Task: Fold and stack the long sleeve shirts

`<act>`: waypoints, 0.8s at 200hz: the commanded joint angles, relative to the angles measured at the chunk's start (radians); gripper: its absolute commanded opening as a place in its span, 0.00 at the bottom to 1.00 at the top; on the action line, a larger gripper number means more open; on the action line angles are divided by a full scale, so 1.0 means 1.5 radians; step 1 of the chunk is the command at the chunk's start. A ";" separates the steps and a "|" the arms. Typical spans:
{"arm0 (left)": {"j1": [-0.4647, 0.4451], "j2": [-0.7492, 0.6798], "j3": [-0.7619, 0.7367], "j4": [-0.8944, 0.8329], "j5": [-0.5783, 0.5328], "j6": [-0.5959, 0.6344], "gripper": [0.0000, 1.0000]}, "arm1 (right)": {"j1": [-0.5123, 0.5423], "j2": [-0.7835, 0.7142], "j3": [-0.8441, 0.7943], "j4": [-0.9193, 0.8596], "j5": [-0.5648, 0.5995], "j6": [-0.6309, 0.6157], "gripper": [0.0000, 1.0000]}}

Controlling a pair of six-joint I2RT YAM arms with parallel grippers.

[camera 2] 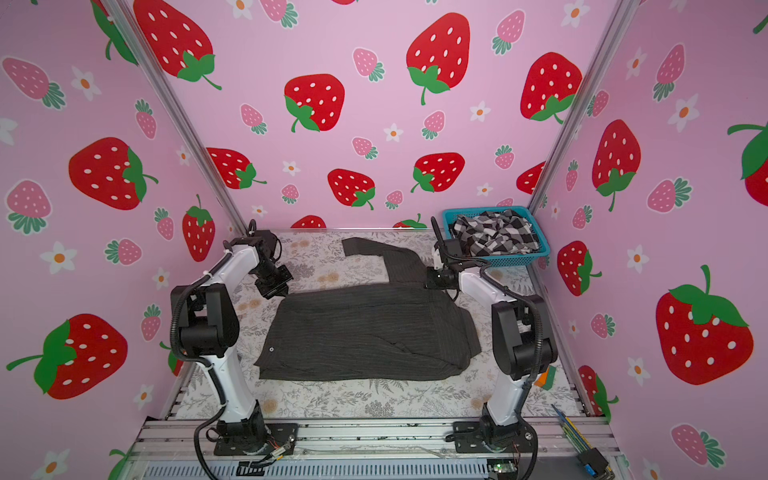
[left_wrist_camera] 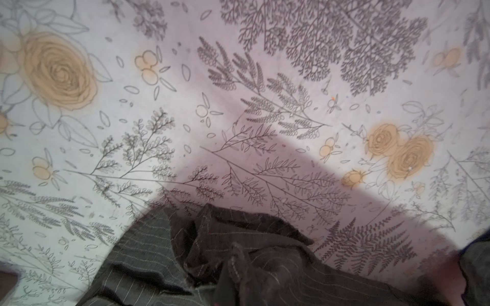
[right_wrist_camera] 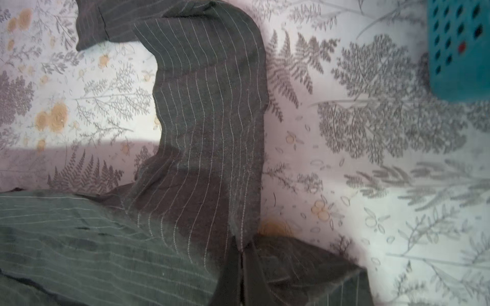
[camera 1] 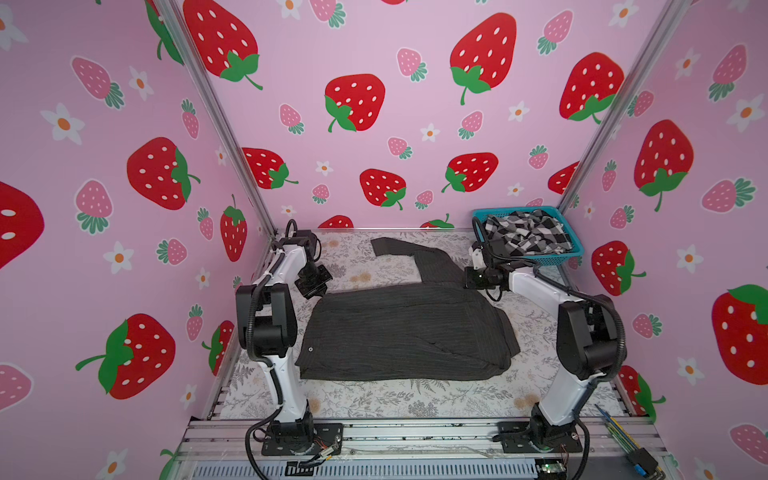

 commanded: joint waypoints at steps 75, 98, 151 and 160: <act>0.021 -0.138 -0.223 0.087 0.041 -0.026 0.00 | 0.019 -0.178 -0.215 0.066 0.032 0.069 0.00; 0.022 -0.168 -0.230 0.078 0.021 -0.027 0.00 | 0.027 -0.203 -0.237 0.060 0.046 0.073 0.00; 0.025 -0.147 -0.275 0.053 0.019 0.004 0.00 | 0.078 -0.222 -0.316 0.069 0.077 0.091 0.00; 0.026 -0.151 -0.291 0.055 0.025 0.003 0.10 | 0.085 -0.225 -0.322 0.066 0.079 0.094 0.03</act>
